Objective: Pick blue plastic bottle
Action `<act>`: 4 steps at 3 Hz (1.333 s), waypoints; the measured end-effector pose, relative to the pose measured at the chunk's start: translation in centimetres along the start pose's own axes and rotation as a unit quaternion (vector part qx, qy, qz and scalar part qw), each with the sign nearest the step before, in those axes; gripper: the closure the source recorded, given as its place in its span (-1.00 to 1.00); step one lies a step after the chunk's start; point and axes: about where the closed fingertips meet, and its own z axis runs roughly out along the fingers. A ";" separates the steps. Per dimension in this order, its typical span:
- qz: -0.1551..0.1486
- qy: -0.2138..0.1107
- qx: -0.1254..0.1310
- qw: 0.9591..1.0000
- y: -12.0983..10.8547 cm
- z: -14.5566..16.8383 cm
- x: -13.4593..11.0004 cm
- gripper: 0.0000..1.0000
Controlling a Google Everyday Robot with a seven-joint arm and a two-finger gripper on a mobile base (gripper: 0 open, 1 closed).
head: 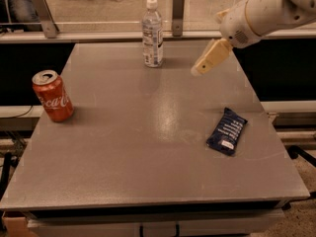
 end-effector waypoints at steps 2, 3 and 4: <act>0.061 -0.124 -0.018 0.990 -3.4 7.6 -3.7 -1.00; 0.081 -0.162 -0.035 0.983 -4.0 11.2 -5.4 -1.00; 0.094 -0.190 -0.055 0.976 -4.0 14.1 -7.2 -1.00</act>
Offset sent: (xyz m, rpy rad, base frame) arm 0.1143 0.0830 -0.0202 0.4223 -0.0176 0.0526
